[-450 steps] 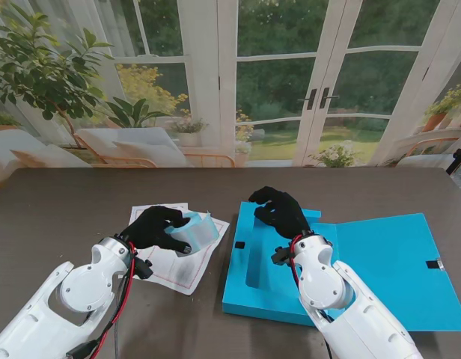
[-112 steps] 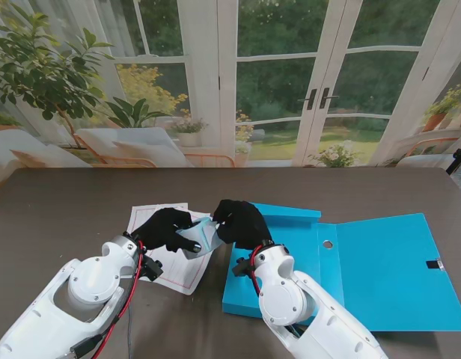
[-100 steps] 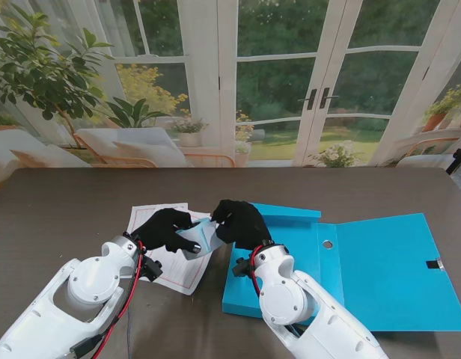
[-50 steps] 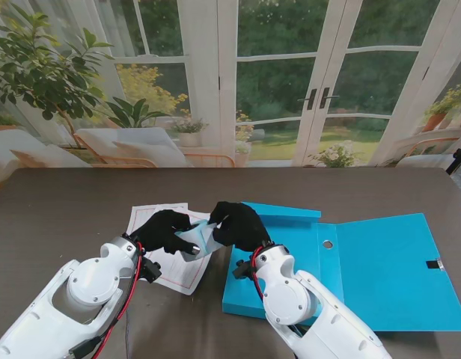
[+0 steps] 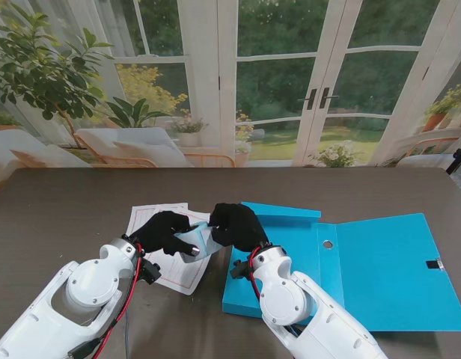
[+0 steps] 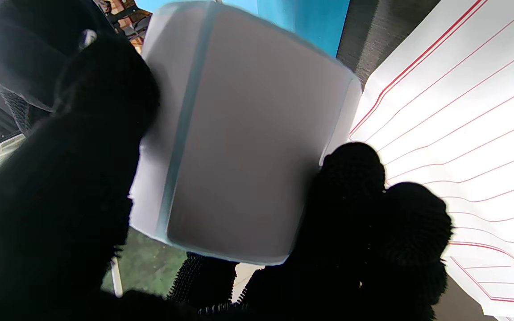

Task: Peel a label from the label roll, stick it on the side of the file box and file the documents

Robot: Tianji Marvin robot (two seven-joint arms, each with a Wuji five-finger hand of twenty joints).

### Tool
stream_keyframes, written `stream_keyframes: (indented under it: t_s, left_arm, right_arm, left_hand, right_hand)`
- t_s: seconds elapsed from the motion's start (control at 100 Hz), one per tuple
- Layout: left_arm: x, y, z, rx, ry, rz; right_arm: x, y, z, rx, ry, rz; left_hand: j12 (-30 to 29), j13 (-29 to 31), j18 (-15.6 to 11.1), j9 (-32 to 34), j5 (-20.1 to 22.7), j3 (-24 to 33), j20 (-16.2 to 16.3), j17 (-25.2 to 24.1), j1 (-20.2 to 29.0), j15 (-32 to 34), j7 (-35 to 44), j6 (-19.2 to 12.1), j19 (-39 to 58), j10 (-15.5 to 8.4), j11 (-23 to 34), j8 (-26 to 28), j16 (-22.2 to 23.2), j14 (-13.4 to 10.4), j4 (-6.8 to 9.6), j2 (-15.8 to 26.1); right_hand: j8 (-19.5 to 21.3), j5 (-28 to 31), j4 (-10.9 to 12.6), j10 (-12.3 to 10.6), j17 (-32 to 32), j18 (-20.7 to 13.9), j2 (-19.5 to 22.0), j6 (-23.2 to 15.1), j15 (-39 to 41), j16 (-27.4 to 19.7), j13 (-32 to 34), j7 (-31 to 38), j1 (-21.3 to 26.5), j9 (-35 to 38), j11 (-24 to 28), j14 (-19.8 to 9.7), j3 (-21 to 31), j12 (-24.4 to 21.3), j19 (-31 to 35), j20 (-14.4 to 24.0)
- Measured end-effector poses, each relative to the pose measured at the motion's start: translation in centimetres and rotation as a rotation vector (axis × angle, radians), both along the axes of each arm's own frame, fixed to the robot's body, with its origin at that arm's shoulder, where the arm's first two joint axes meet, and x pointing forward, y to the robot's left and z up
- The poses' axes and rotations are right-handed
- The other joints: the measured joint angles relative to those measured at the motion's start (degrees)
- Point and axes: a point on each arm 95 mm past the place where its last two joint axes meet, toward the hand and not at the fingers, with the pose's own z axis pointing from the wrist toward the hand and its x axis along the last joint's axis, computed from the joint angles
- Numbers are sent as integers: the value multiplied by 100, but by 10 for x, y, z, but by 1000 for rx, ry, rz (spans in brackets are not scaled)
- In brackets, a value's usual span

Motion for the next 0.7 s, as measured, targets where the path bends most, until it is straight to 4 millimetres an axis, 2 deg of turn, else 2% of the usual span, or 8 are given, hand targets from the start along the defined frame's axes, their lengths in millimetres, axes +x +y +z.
stream_keyframes:
  t_s: [0.02,0.04,0.07,0.13,0.16,0.19,0.25,0.7]
  left_arm:
    - [0,0,0,0,0,1]
    - [0,0,0,1,1,2]
    - [0,0,0,1,1,4]
    - [0,0,0,0,1,10]
    - [0,0,0,0,0,13]
    - [0,0,0,0,1,15]
    - [-1,1,0,1,3,19]
    - [-3,3,2,-1,9,44]
  right_arm:
    - [0,0,0,1,-1,4]
    - [0,0,0,2,-3,11]
    - [0,0,0,5,-6,22]
    - [-1,0,0,15,-15,46]
    - [-1,0,-1,22,-18,52]
    - [-2,0,-1,30,-18,56]
    - [-2,-1,-2,47,-14,60]
    - [-4,0,-5,40,-41,68]
  left_hand:
    - [0,0,5,2,0,0,0,0,0,0,0,4,1,2,0,0,0,3,0,0]
    - [0,1,8,3,0,0,0,0,0,0,0,5,1,3,0,1,0,3,0,0]
    - [0,1,9,12,0,0,0,0,0,0,0,6,1,3,0,1,0,5,0,0]
    - [0,1,10,16,0,0,0,0,0,0,0,6,1,10,0,2,0,6,0,0]
    - [0,1,12,18,0,0,0,0,0,0,0,11,1,19,0,5,0,11,0,0]
    - [0,1,15,21,0,0,0,0,0,0,0,16,1,24,0,6,0,16,0,0]
    - [0,1,19,23,0,0,0,0,0,0,0,18,1,26,0,8,0,16,0,0]
    - [-4,2,49,95,0,0,0,0,0,7,0,19,8,50,0,17,0,34,-1,0]
  right_hand:
    - [37,0,393,0,0,0,-1,0,0,0,0,18,0,0,-1,0,0,0,0,0]
    - [98,0,908,0,0,0,12,0,0,0,0,21,0,0,-1,0,-1,0,0,0]
    - [200,3,1837,0,0,0,197,-12,0,0,0,24,-11,-1,-1,0,-1,0,0,0]
    - [414,77,3398,0,0,0,668,-141,0,0,0,-44,-239,-25,174,0,10,2,0,0]
    - [547,77,3963,15,0,0,828,-150,0,0,0,-165,-342,-60,179,0,82,3,0,0]
    - [613,77,4305,24,0,0,892,-153,0,0,0,-228,-361,-70,180,0,93,-5,0,0]
    - [682,77,4523,27,0,0,892,-199,0,0,0,-261,-361,-21,184,1,213,-35,0,0]
    - [709,280,4578,-13,0,0,892,-302,41,0,365,-349,-359,357,188,50,211,-87,25,-2]
